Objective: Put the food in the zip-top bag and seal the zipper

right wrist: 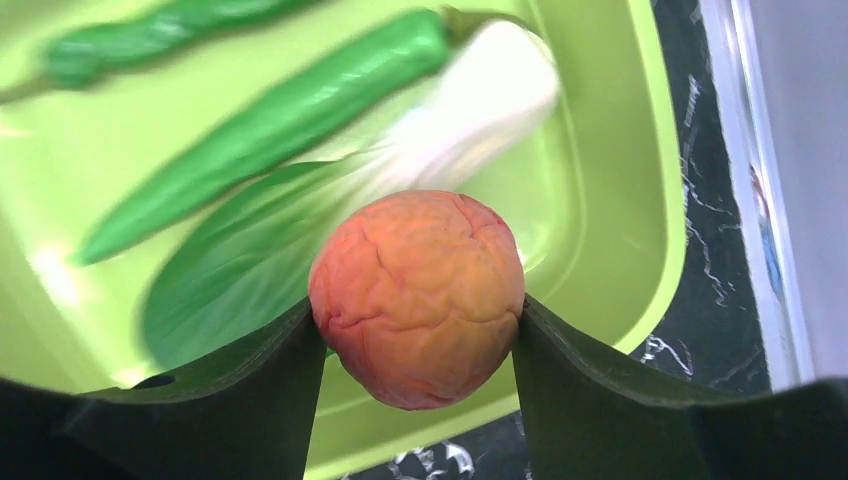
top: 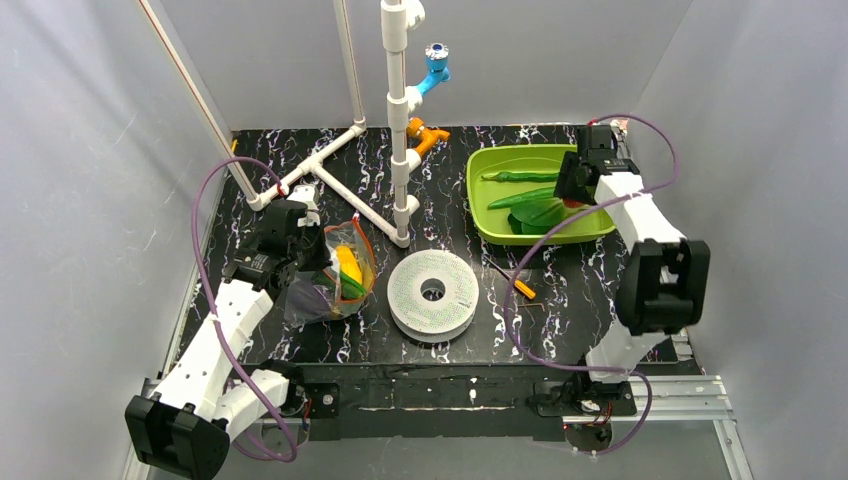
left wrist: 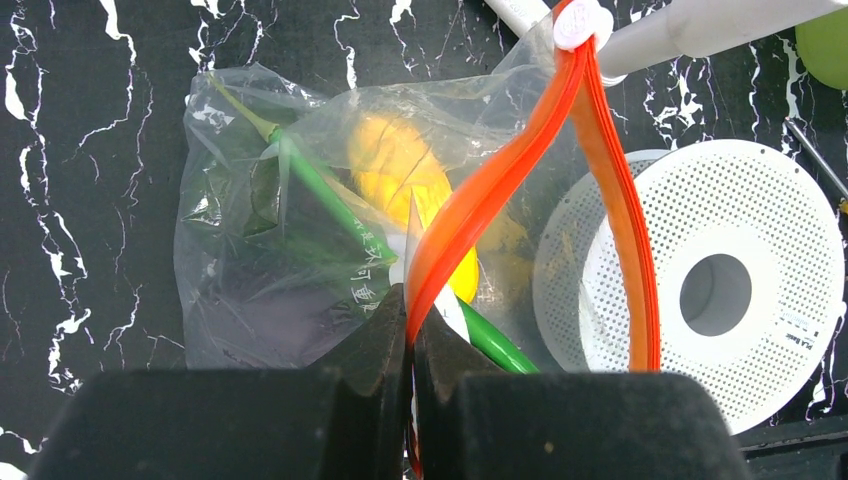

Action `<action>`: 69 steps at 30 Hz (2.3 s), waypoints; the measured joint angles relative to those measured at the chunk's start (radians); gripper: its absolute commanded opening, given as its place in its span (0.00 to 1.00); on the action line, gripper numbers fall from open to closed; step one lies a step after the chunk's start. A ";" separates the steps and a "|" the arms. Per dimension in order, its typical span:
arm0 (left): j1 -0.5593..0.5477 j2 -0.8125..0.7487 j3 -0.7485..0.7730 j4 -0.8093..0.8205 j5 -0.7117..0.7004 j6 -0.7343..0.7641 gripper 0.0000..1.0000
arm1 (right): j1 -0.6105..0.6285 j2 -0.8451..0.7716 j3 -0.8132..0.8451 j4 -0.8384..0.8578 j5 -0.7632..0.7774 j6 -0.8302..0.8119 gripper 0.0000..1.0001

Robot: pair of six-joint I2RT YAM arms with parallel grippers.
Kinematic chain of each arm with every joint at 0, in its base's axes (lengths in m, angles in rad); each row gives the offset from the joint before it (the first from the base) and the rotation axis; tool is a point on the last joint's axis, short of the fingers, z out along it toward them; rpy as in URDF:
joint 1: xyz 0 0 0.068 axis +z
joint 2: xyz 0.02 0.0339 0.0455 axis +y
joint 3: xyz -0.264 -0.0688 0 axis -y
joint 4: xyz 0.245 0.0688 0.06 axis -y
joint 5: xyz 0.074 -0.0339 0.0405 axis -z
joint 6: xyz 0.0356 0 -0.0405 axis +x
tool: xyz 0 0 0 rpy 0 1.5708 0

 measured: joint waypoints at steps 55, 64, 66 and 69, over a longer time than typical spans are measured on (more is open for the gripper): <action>0.000 -0.077 -0.031 0.023 -0.016 0.019 0.00 | 1.035 0.072 0.263 0.206 -0.400 -0.007 0.67; 0.000 -0.092 -0.031 0.023 -0.018 0.019 0.00 | 1.032 0.167 0.362 0.142 -0.336 0.000 0.95; 0.000 -0.094 -0.032 0.023 -0.018 0.019 0.00 | 1.032 0.178 0.374 0.133 -0.333 0.000 0.95; 0.000 -0.095 -0.032 0.023 -0.018 0.019 0.00 | 1.033 0.184 0.377 0.124 -0.332 -0.001 0.95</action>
